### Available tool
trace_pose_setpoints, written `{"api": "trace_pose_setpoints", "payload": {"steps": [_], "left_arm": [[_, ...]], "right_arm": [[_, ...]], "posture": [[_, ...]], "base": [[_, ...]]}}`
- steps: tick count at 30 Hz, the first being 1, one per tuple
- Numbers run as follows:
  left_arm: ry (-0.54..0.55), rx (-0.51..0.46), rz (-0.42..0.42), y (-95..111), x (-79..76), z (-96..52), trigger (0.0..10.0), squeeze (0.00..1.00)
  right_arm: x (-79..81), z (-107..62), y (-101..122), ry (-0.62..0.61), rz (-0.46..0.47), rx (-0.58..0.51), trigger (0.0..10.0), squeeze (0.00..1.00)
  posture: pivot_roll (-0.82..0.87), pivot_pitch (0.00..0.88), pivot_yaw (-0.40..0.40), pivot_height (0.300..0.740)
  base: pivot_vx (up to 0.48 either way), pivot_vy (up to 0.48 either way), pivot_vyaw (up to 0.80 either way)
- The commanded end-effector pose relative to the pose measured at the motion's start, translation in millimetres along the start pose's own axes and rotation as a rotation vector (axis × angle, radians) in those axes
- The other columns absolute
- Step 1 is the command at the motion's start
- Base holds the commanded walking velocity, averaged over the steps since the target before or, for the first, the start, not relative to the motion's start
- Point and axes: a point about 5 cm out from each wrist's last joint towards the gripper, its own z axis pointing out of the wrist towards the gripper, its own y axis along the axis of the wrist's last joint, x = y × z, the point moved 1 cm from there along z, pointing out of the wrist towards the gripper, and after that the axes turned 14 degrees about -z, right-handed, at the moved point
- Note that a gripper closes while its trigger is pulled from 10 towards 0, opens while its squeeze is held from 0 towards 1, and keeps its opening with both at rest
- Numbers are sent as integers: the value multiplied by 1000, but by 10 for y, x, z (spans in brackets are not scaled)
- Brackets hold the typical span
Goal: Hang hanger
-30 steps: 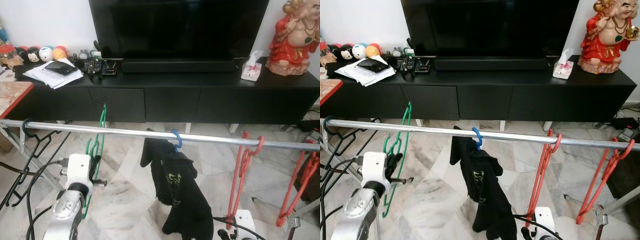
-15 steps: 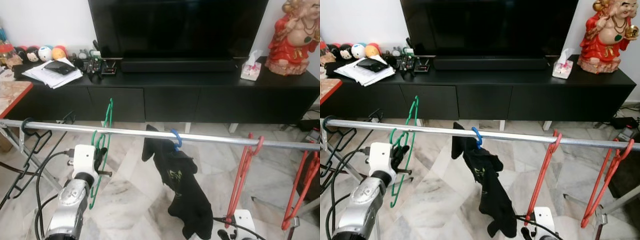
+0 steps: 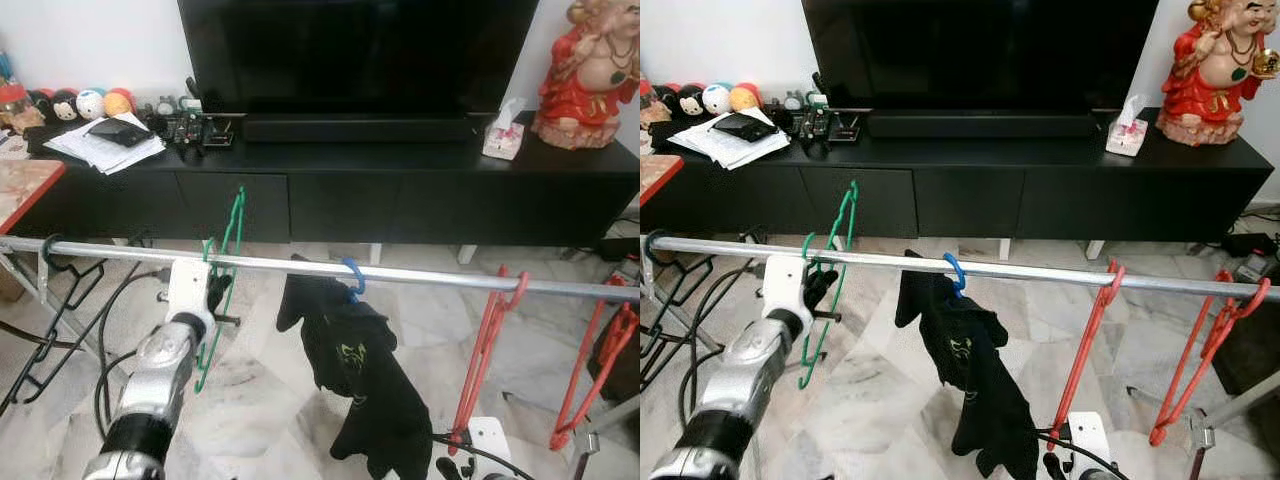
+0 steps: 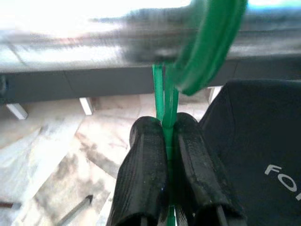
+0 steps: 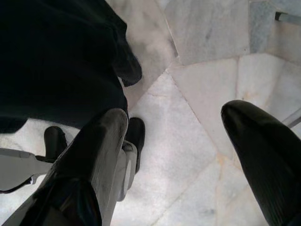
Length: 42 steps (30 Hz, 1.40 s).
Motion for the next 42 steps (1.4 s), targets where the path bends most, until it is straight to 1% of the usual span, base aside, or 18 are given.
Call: {"api": "trace_pose_setpoints", "payload": {"steps": [1, 2, 4, 7, 11, 13, 14, 15, 16, 17, 19, 21, 23, 27, 31, 34, 38, 42], "left_arm": [[18, 5, -5, 35, -10, 46, 10000, 0], [34, 21, 4, 38, -11, 83, 10000, 0], [34, 21, 4, 38, -11, 83, 10000, 0], [82, 78, -19, 44, 8, 159, 10000, 0], [94, 109, -25, 14, 23, 171, 10000, 0], [94, 155, -16, -63, 33, 155, 10000, 0], [94, 155, -16, -63, 33, 155, 10000, 0], [92, 170, -13, -91, 37, 143, 10000, 0], [81, 208, 11, -194, 57, 75, 10000, 0], [81, 208, 11, -194, 57, 75, 10000, 0], [80, 238, 22, -283, 86, -3, 10000, 0], [81, 245, 32, -312, 100, -45, 10000, 0], [74, 248, 36, -341, 113, -121, 10000, 0], [68, 253, 42, -356, 120, -205, 10000, 0], [40, 276, 60, -344, 73, -322, 10000, 0], [39, 278, 60, -342, 69, -328, 10000, 0], [24, 294, 71, -346, 8, -372, 10000, 0], [25, 296, 71, -339, 3, -388, 10000, 0]], "right_arm": [[7, -1, -15, 6, -1, 4, 10000, 0], [6, -1, -17, 6, -5, 6, 10000, 0], [6, -1, -17, 6, -5, 6, 10000, 0], [-1, -3, -22, 8, -6, 11, 10000, 0], [2, -4, -24, 13, -8, 10, 10000, 0], [3, -4, -26, 15, -7, 9, 10000, 0], [3, -4, -26, 15, -7, 9, 10000, 0], [3, -4, -26, 15, -7, 9, 10000, 0], [4, -4, -26, 17, -9, 9, 10000, 0], [4, -4, -26, 17, -9, 9, 10000, 0], [5, -4, -26, 19, -11, 9, 10000, 0], [5, -4, -26, 19, -11, 10, 10000, 0], [5, -4, -26, 20, -14, 10, 10000, 0], [5, -4, -24, 20, -15, 10, 10000, 0], [7, -3, -17, 23, -19, 8, 10000, 0], [8, -2, -15, 24, -19, 7, 10000, 0], [11, -2, -12, 25, -19, 6, 10000, 0], [11, -2, -12, 25, -19, 6, 10000, 0]], "posture": [[-81, 0, 12, 740], [-82, 0, 11, 740], [-82, 0, 11, 740], [-78, 0, 6, 740], [-78, 0, 6, 740], [-77, 0, 7, 740], [-77, 0, 7, 740], [-77, 0, 7, 740], [-77, 0, 7, 740], [-77, 0, 7, 740], [-72, 0, 6, 740], [-72, 0, 6, 740], [-66, 0, 5, 740], [-65, 0, 5, 740], [-57, 0, 3, 740], [-57, 0, 3, 740], [-59, 0, 5, 740], [-59, 0, 5, 740]], "base": [[0, 0, 0], [0, 0, 0], [0, 0, 0], [0, 0, 0], [0, 0, 0], [0, 0, 0], [0, 0, 0], [0, 0, 0], [0, 0, 0], [0, 0, 0], [0, 0, 0], [0, 0, 0], [0, 0, 0], [0, 0, 0], [0, 0, 0], [0, 0, 0], [0, 0, 0], [0, 0, 0]]}}
